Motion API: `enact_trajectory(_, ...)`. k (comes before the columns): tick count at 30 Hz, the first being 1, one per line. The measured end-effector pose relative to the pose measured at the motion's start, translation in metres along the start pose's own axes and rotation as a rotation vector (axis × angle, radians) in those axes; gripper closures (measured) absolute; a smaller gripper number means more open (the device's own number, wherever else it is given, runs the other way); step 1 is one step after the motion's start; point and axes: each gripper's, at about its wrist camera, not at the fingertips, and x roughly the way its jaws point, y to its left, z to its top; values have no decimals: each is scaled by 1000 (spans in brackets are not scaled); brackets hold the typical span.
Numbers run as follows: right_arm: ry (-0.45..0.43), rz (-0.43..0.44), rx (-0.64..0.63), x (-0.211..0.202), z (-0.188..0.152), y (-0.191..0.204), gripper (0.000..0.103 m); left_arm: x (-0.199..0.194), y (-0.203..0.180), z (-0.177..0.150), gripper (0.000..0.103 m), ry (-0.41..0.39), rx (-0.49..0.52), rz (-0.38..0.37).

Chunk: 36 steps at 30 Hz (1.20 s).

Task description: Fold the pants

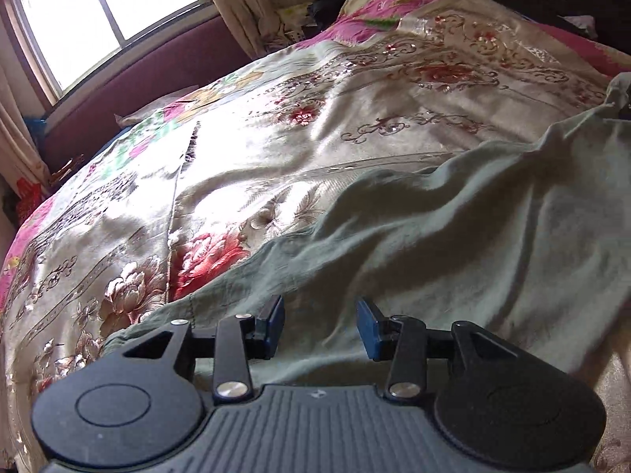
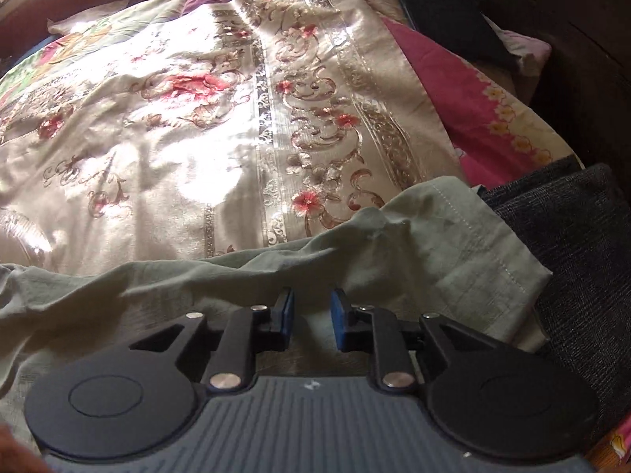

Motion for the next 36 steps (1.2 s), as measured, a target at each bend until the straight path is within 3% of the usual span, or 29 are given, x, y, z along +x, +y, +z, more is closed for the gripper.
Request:
enact_trajectory(4,-38,-91,54,19,13,-29,87,8,-11,-11,46,72,25,8)
enact_trajectory(6,-57,-88,81,12,21,-38,78,5,-8,-12,46,72,-12,9)
enact_trajectory(8,-78,-35,61,4,22,-38,82,5,-6,-9,46,51,-41,15)
enact_trajectory(10,-77,-52,23,9,23,-38,84,12,-3,-5,46,53,-35,43)
enact_trajectory(11,-66,-79,52,17,26,-45,85,17,0,-5,46,57,-31,58)
enact_trajectory(12,-45,-86,115,27,31,-58,95,23,6,-9,46,66,-27,86)
enact_trajectory(14,-14,-61,220,40,37,-75,100,29,21,-16,46,78,-25,142)
enact_trajectory(17,-56,-104,129,37,38,-65,100,25,44,-25,46,104,-54,209)
enact_trajectory(19,-53,-124,160,30,34,-63,100,19,59,-31,46,114,-87,224)
enact_trajectory(22,-157,-212,41,-2,23,-31,85,12,66,-34,46,105,-89,235)
enact_trajectory(23,-188,-197,0,-14,19,-17,85,10,66,-34,46,96,-92,235)
enact_trajectory(26,-240,-63,-109,-43,11,28,87,3,59,-24,46,50,-89,203)
enact_trajectory(29,-184,55,-84,-50,7,46,86,-8,46,-10,46,-8,-91,115)
enact_trajectory(32,-101,79,47,-52,-10,29,83,-14,24,2,46,-52,-61,36)
enact_trajectory(36,-22,41,227,-62,-53,-18,77,-13,-9,13,46,-70,-28,-65)
